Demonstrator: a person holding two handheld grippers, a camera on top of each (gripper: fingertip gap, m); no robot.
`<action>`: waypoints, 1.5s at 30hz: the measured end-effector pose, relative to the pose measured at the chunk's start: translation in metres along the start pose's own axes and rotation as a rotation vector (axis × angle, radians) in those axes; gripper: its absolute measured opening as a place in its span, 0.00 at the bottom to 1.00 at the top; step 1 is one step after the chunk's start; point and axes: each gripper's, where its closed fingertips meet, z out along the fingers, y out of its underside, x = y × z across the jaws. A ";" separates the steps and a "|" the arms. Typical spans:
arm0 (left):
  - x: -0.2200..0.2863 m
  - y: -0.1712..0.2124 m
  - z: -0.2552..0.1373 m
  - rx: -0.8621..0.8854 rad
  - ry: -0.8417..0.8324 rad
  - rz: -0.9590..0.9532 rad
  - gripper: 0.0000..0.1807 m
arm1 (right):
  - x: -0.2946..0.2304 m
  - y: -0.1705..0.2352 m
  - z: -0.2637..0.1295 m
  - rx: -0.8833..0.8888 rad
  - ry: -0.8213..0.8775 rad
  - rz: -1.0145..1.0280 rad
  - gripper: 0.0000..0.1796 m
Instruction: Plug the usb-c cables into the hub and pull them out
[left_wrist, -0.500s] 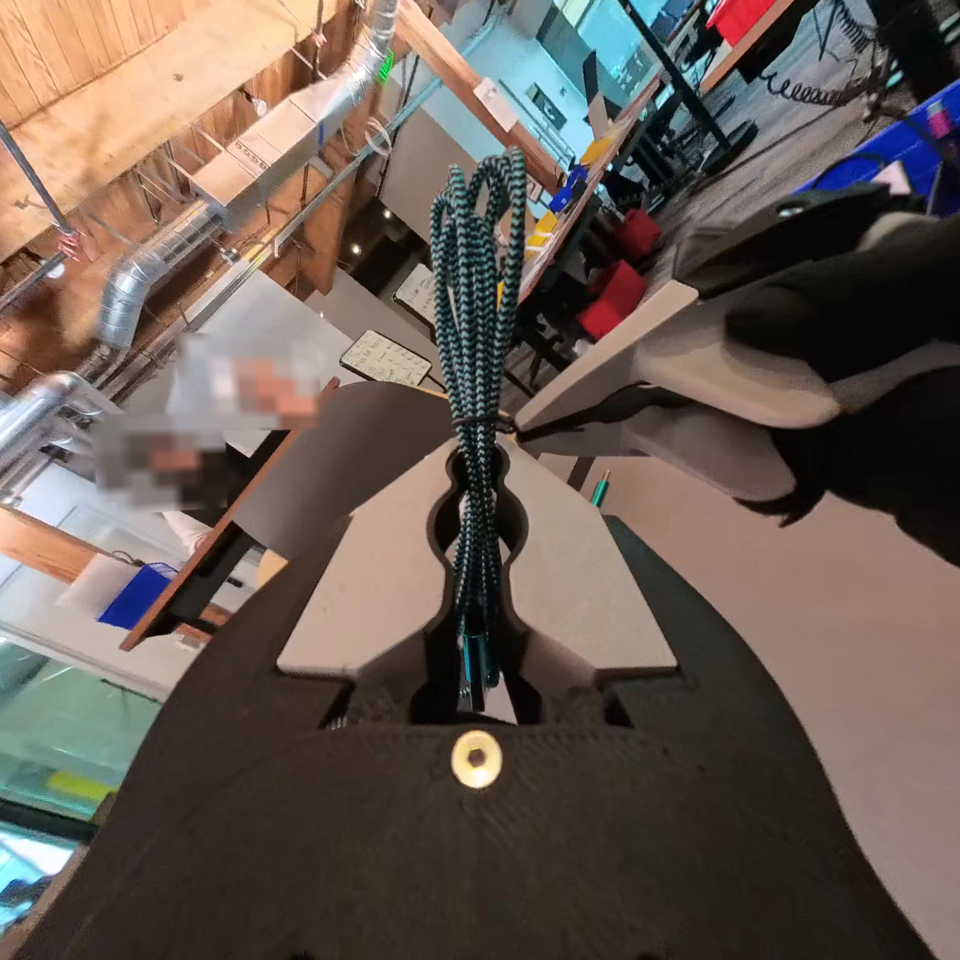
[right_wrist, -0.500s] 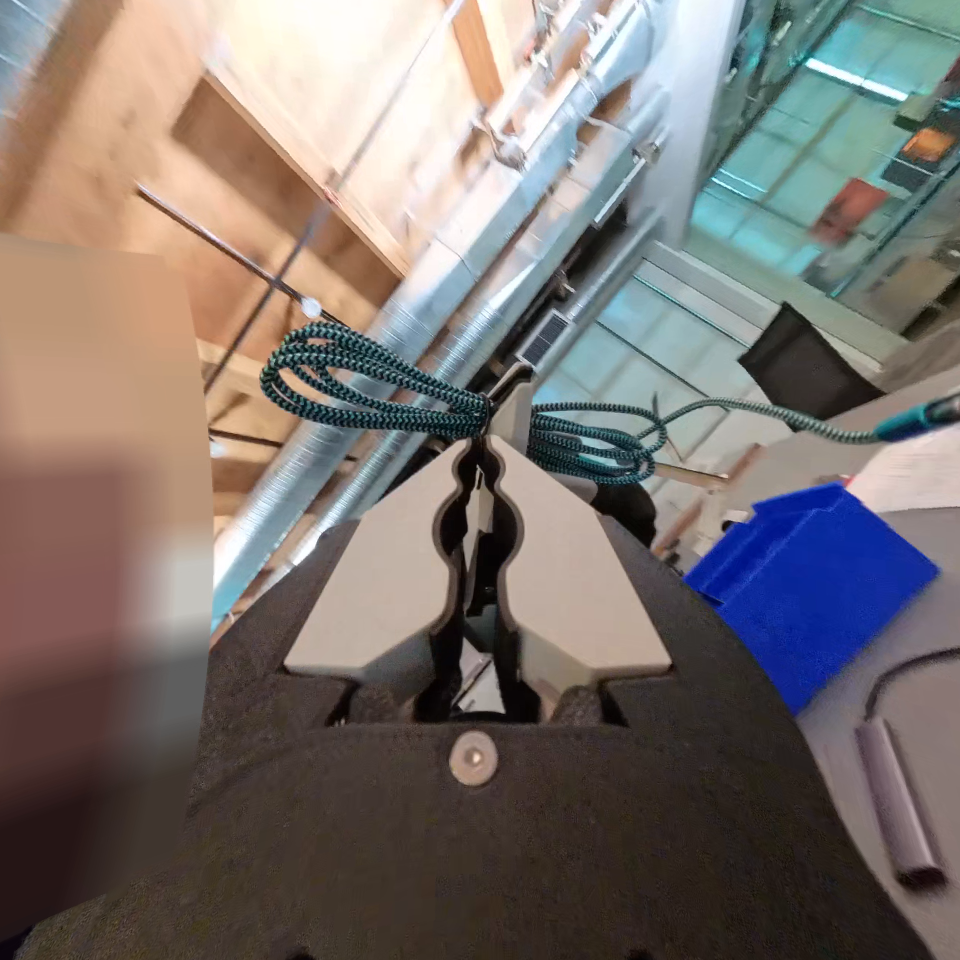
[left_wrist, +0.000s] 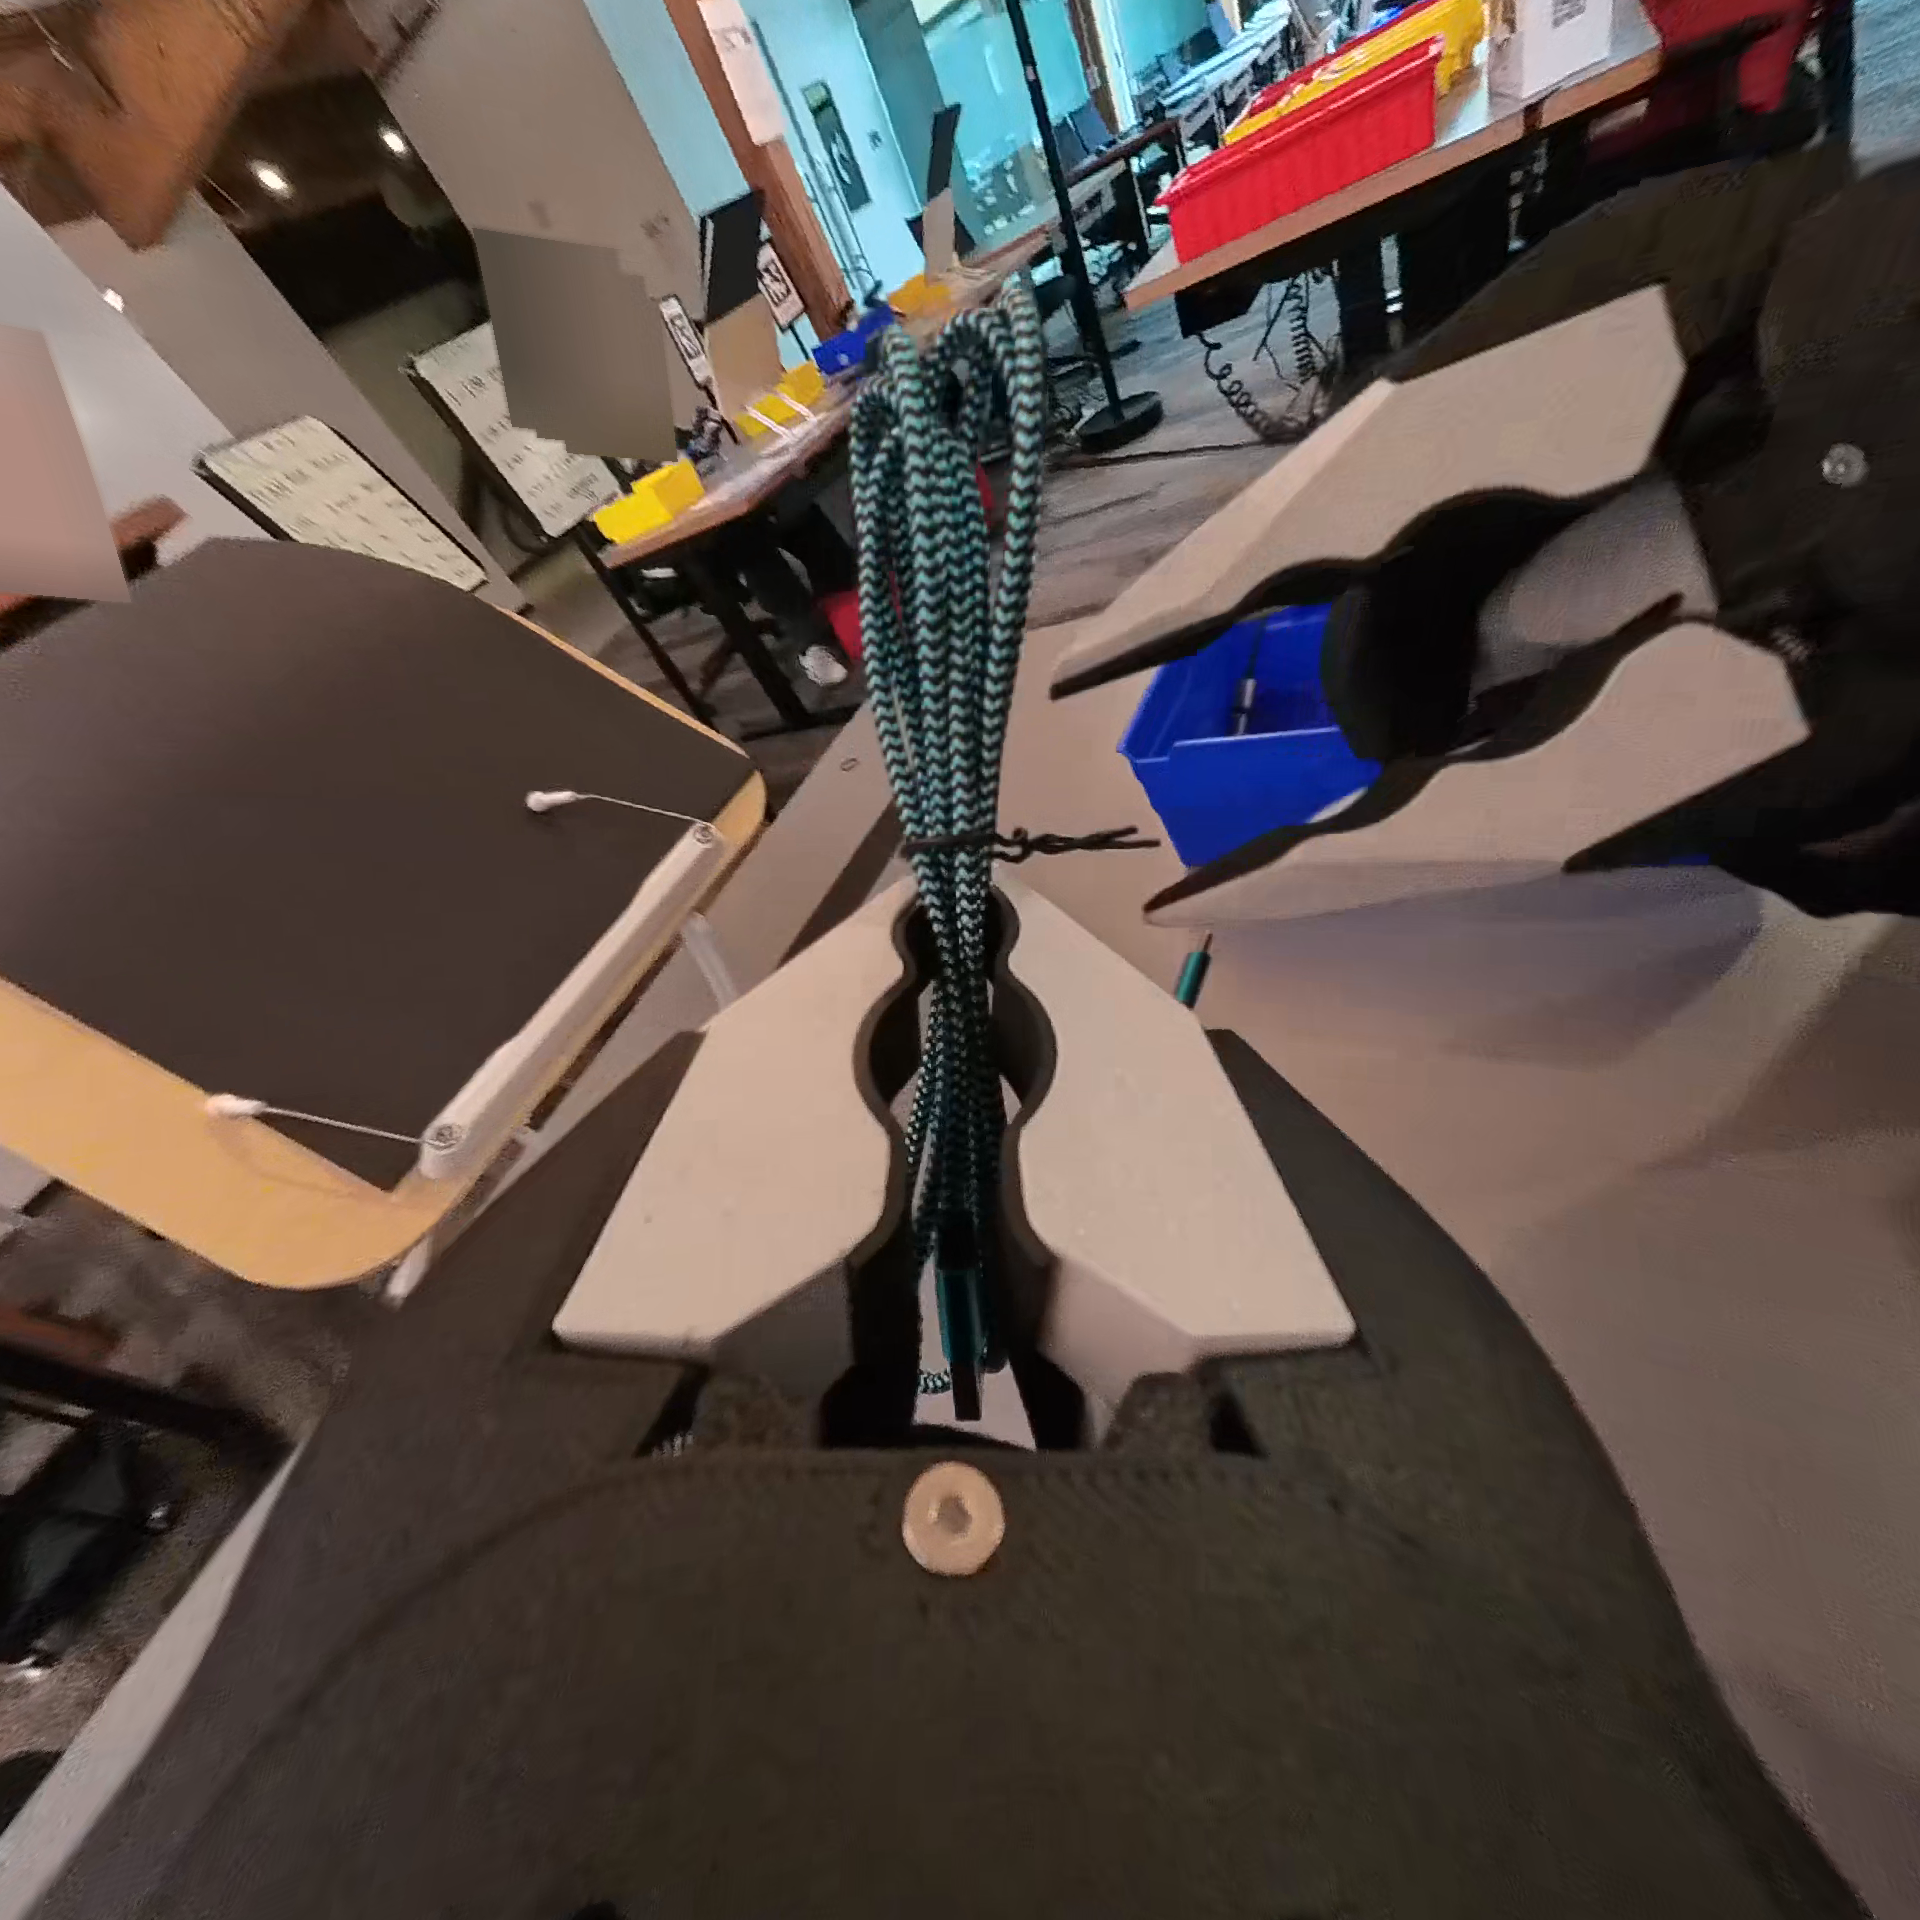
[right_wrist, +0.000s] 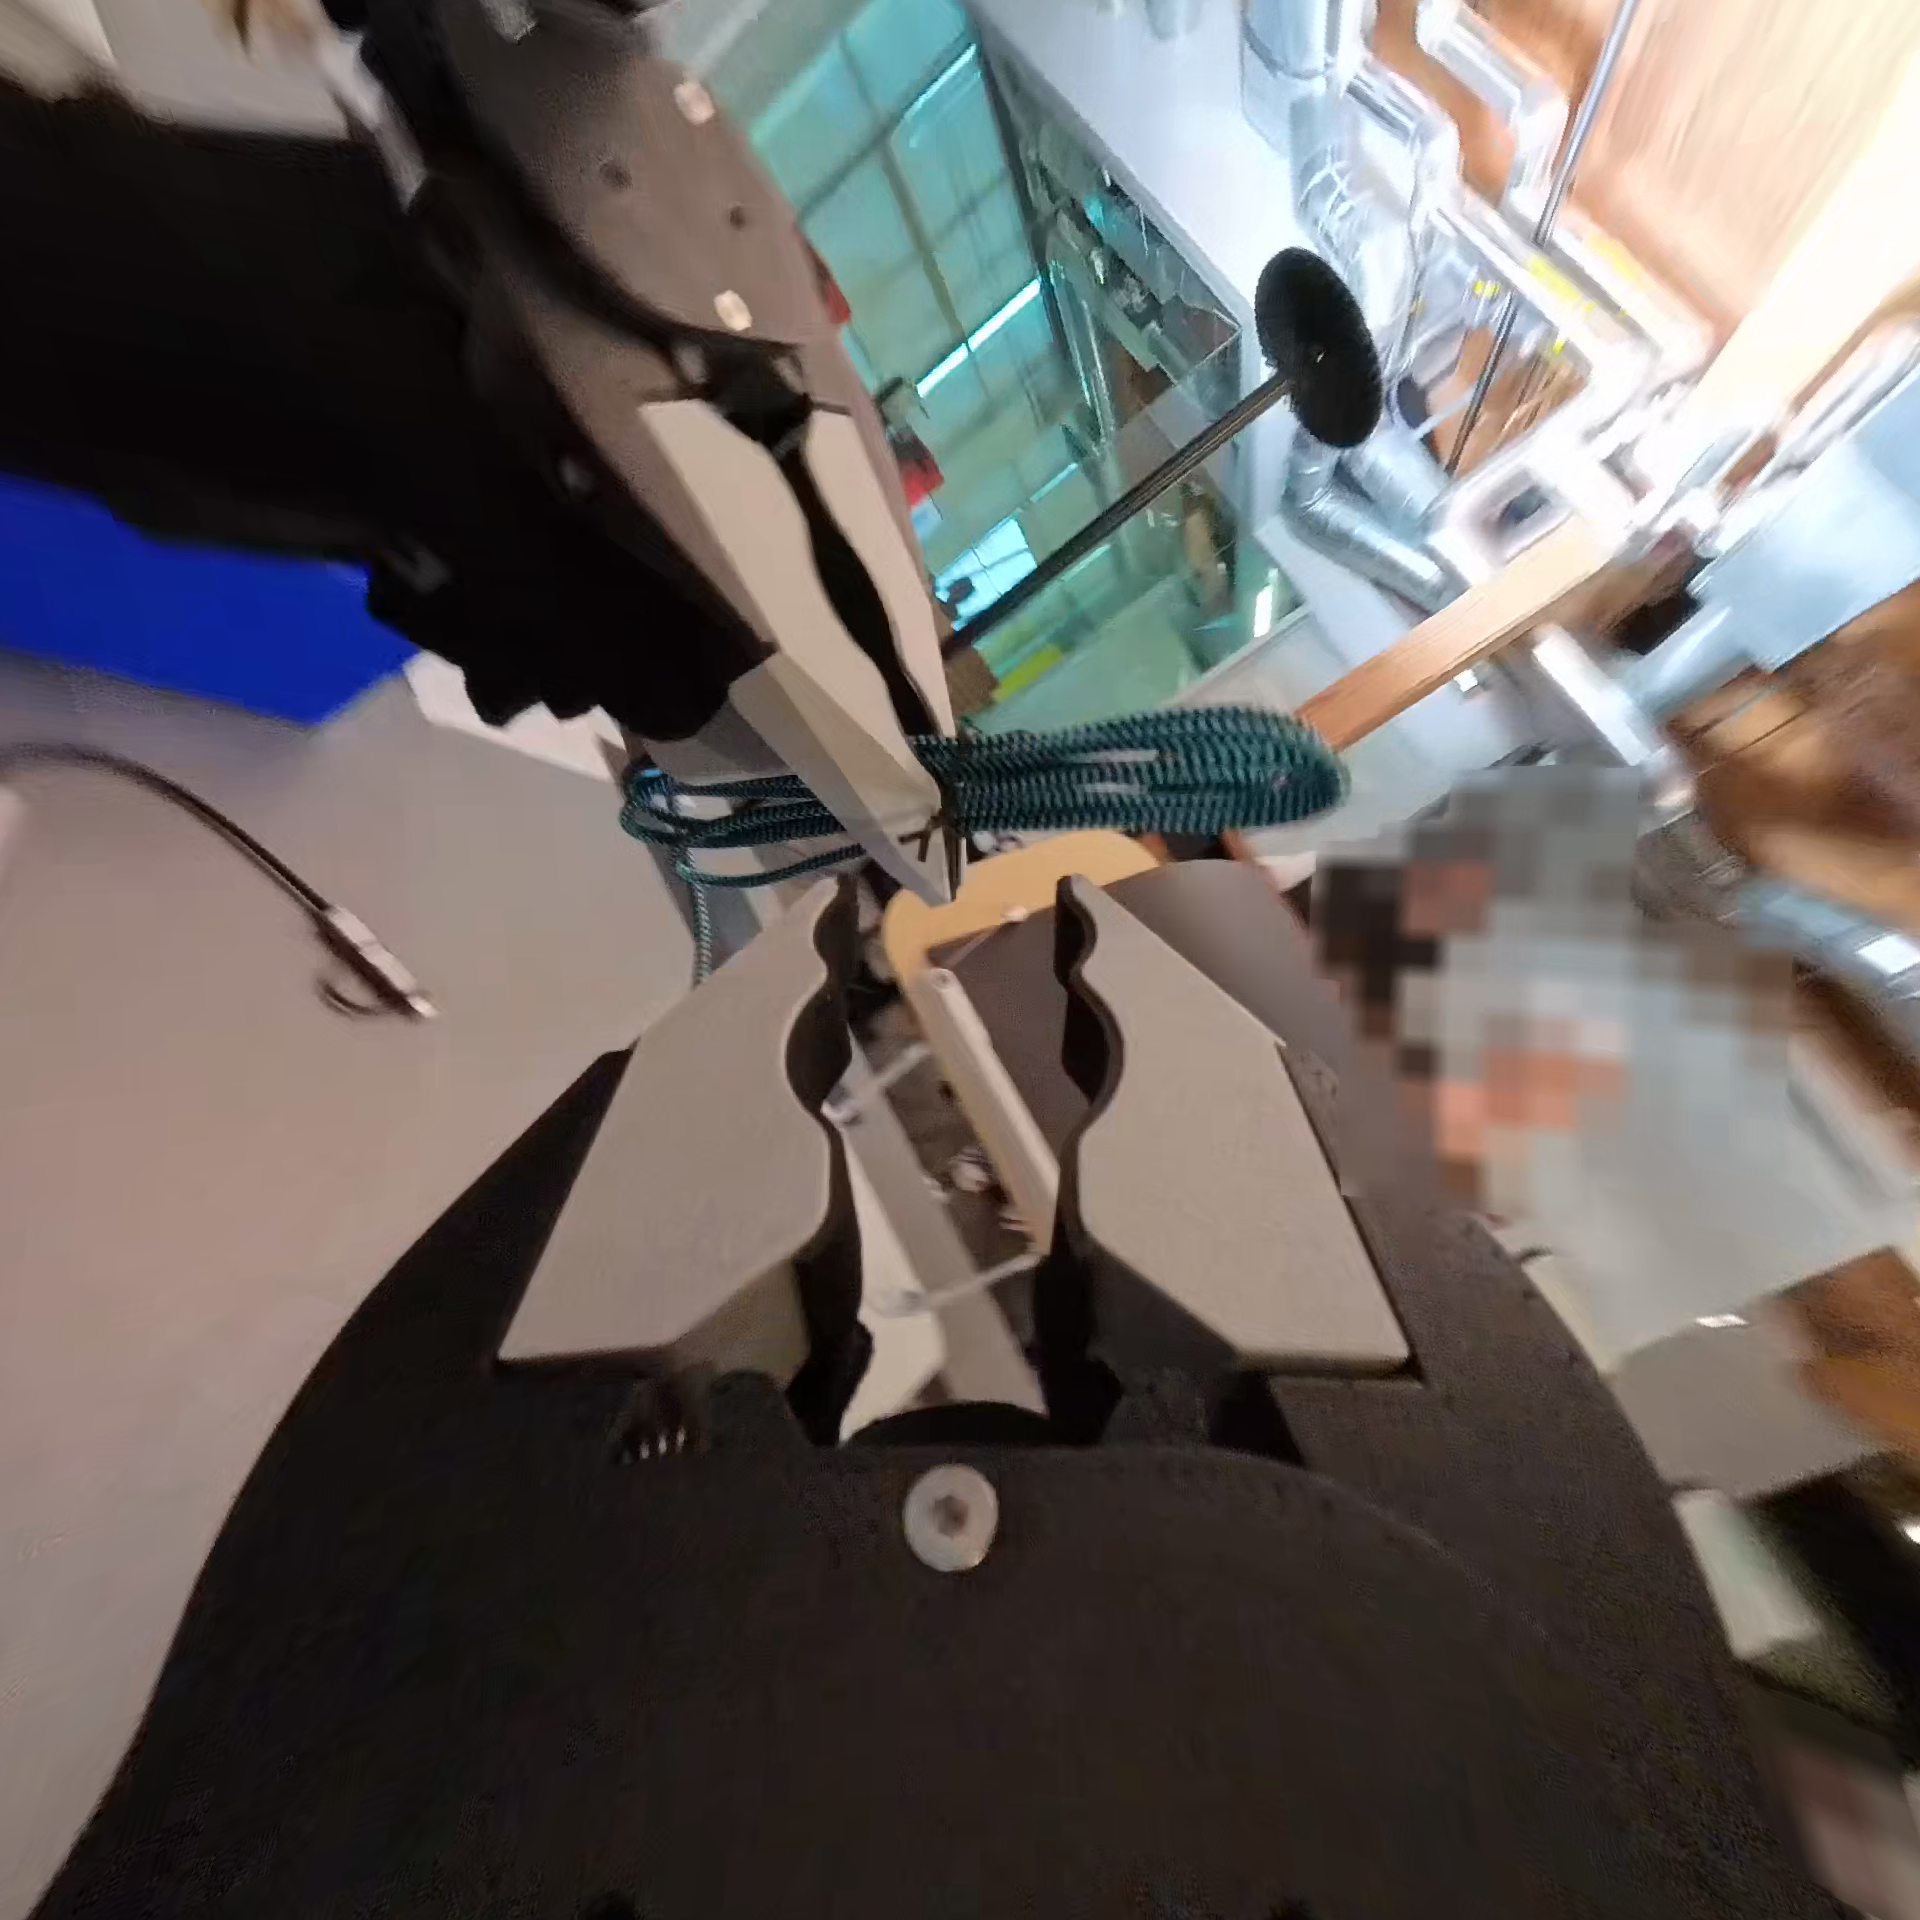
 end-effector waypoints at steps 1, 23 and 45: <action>0.002 0.001 0.001 -0.006 0.014 -0.011 0.02 | -0.001 -0.001 0.002 -0.016 0.015 -0.083 0.17; 0.010 0.017 0.002 -0.122 0.030 0.076 0.02 | -0.017 0.002 0.010 -0.075 -0.015 -0.366 0.00; -0.007 0.006 0.002 -0.006 -0.162 0.162 0.02 | -0.017 0.001 0.007 0.379 -0.505 1.426 0.16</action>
